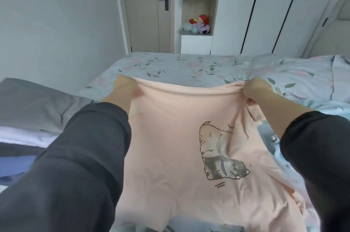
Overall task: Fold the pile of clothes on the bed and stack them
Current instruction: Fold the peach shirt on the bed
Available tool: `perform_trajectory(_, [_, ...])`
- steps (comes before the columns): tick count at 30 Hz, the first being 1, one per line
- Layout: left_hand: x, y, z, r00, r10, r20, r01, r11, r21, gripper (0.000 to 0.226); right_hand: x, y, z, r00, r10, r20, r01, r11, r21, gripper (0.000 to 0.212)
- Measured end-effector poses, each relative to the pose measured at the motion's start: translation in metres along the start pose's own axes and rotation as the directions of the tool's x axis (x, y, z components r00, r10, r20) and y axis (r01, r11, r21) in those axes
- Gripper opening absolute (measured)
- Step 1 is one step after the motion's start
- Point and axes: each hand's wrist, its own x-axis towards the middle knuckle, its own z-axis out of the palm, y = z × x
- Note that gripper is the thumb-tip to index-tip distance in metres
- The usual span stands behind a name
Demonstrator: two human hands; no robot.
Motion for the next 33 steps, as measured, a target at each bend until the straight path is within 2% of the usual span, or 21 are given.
perform_trajectory(2, [0.024, 0.01, 0.027, 0.999, -0.038, 0.026, 0.04, 0.994, -0.103, 0.021, 0.023, -0.003, 0.025, 0.996, 0.093, -0.004, -0.089, 0.968, 0.235, 0.023])
perform_trajectory(4, [0.044, 0.019, 0.051, 0.999, -0.051, 0.001, 0.051, 0.981, -0.185, 0.027, 0.04, -0.009, 0.048, 0.992, 0.062, -0.112, -0.023, 0.947, 0.32, 0.022])
perform_trajectory(5, [0.053, 0.024, 0.065, 0.994, -0.107, 0.006, 0.103, 0.931, -0.35, 0.025, 0.047, -0.011, 0.061, 0.984, 0.017, -0.176, 0.038, 0.952, 0.304, 0.025])
perform_trajectory(6, [0.059, 0.029, 0.078, 0.99, -0.136, 0.02, 0.123, 0.806, -0.579, 0.022, 0.054, -0.009, 0.074, 0.975, -0.026, -0.22, 0.09, 0.953, 0.288, 0.033])
perform_trajectory(7, [0.056, 0.035, 0.087, 0.989, -0.149, -0.003, 0.106, 0.717, -0.689, 0.017, 0.059, -0.006, 0.089, 0.975, -0.062, -0.213, 0.125, 0.946, 0.298, 0.043])
perform_trajectory(8, [0.054, 0.039, 0.104, 0.982, -0.183, -0.038, 0.101, 0.692, -0.715, 0.015, 0.065, -0.001, 0.106, 0.984, -0.102, -0.148, 0.144, 0.941, 0.306, 0.052])
perform_trajectory(9, [0.055, 0.041, 0.124, 0.992, -0.124, -0.036, 0.072, 0.764, -0.641, 0.02, 0.07, 0.008, 0.124, 0.987, -0.151, -0.062, 0.163, 0.949, 0.269, 0.061])
perform_trajectory(10, [0.055, 0.042, 0.147, 0.999, -0.044, 0.021, 0.048, 0.824, -0.565, 0.037, 0.072, 0.018, 0.14, 0.979, -0.2, 0.03, 0.193, 0.968, 0.159, 0.069])
perform_trajectory(11, [0.052, 0.043, 0.17, 0.996, 0.025, 0.085, 0.014, 0.905, -0.425, 0.056, 0.074, 0.031, 0.156, 0.966, -0.235, 0.105, 0.236, 0.972, 0.008, 0.073])
perform_trajectory(12, [0.044, 0.045, 0.191, 0.988, 0.073, 0.135, -0.038, 0.968, -0.247, 0.065, 0.075, 0.045, 0.169, 0.951, -0.267, 0.155, 0.288, 0.949, -0.128, 0.074])
perform_trajectory(13, [0.035, 0.05, 0.209, 0.974, 0.112, 0.194, -0.082, 0.984, -0.155, 0.065, 0.074, 0.059, 0.179, 0.939, -0.282, 0.196, 0.32, 0.926, -0.202, 0.074])
perform_trajectory(15, [0.012, 0.063, 0.244, 0.933, 0.202, 0.296, -0.183, 0.979, -0.093, 0.061, 0.068, 0.082, 0.194, 0.926, -0.271, 0.262, 0.333, 0.914, -0.23, 0.076])
perform_trajectory(17, [-0.016, 0.08, 0.273, 0.889, 0.282, 0.36, -0.289, 0.957, -0.036, 0.058, 0.064, 0.102, 0.2, 0.934, -0.241, 0.264, 0.31, 0.915, -0.259, 0.079])
perform_trajectory(20, [-0.051, 0.099, 0.304, 0.84, 0.406, 0.359, -0.433, 0.901, -0.007, 0.057, 0.067, 0.12, 0.197, 0.965, -0.194, 0.177, 0.222, 0.962, -0.158, 0.079])
perform_trajectory(23, [-0.059, 0.102, 0.316, 0.827, 0.481, 0.29, -0.525, 0.845, 0.097, 0.061, 0.082, 0.124, 0.185, 0.986, -0.042, 0.16, 0.04, 0.999, 0.019, 0.074])
perform_trajectory(26, [-0.059, 0.098, 0.323, 0.834, 0.511, 0.208, -0.539, 0.835, 0.112, 0.061, 0.106, 0.121, 0.175, 0.967, 0.166, 0.194, -0.209, 0.951, 0.228, 0.076])
perform_trajectory(28, [-0.059, 0.097, 0.327, 0.831, 0.524, 0.186, -0.548, 0.829, 0.111, 0.061, 0.124, 0.118, 0.174, 0.943, 0.227, 0.244, -0.303, 0.889, 0.345, 0.074])
perform_trajectory(30, [-0.058, 0.097, 0.328, 0.819, 0.547, 0.173, -0.568, 0.815, 0.111, 0.059, 0.138, 0.111, 0.175, 0.938, 0.227, 0.263, -0.314, 0.878, 0.361, 0.069])
perform_trajectory(33, [-0.055, 0.097, 0.33, 0.792, 0.584, 0.178, -0.606, 0.787, 0.115, 0.058, 0.153, 0.1, 0.179, 0.94, 0.126, 0.317, -0.227, 0.925, 0.306, 0.052])
